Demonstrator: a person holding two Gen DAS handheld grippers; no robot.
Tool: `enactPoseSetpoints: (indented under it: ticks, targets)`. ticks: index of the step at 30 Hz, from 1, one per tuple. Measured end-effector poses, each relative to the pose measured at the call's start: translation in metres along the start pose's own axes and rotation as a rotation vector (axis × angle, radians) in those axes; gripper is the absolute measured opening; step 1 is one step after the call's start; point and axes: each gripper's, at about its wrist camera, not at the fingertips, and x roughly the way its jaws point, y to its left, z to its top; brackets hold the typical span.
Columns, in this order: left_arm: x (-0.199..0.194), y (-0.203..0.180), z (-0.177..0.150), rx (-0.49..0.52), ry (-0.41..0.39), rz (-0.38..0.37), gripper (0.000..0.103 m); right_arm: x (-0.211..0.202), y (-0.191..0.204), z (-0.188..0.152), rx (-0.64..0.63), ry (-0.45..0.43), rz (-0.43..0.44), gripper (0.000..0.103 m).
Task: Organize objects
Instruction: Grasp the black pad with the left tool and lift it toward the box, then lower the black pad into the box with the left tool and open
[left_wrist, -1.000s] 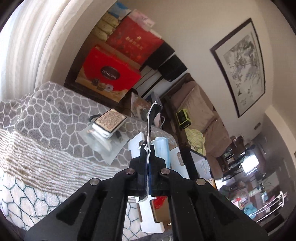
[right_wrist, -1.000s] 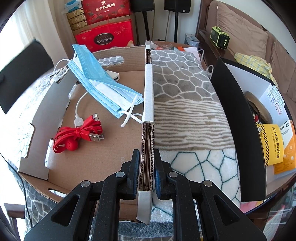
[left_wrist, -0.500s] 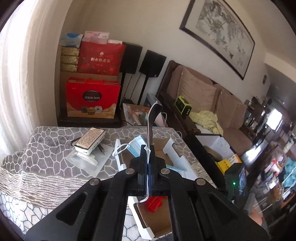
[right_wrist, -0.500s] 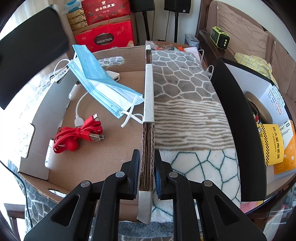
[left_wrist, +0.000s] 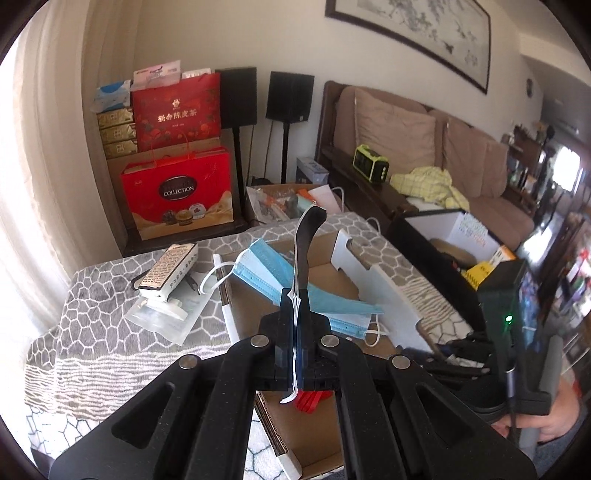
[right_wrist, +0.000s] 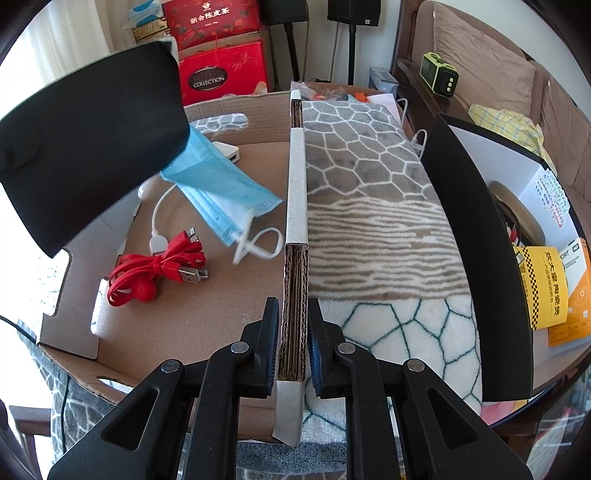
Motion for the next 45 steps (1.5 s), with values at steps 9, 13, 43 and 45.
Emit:
enactPoseSetpoints:
  ticks: [9,13,43,45]
  targets:
    - [0.012,-0.027,-0.012,0.11,0.028,0.046,0.0,0.0,0.0,0.0,0.001,0.0,0.001,0.015]
    - [0.022,-0.038,-0.017,0.136,0.068,0.044,0.001,0.0,0.0,0.0,0.002,0.0,0.002,0.015]
    - [0.017,0.009,-0.009,-0.097,0.193,-0.173,0.062,0.002,-0.003,-0.002,0.012,0.0,0.019,0.015]
    - [0.016,0.026,-0.005,-0.138,0.188,-0.157,0.062,0.002,-0.003,-0.002,0.012,0.0,0.02,0.015]
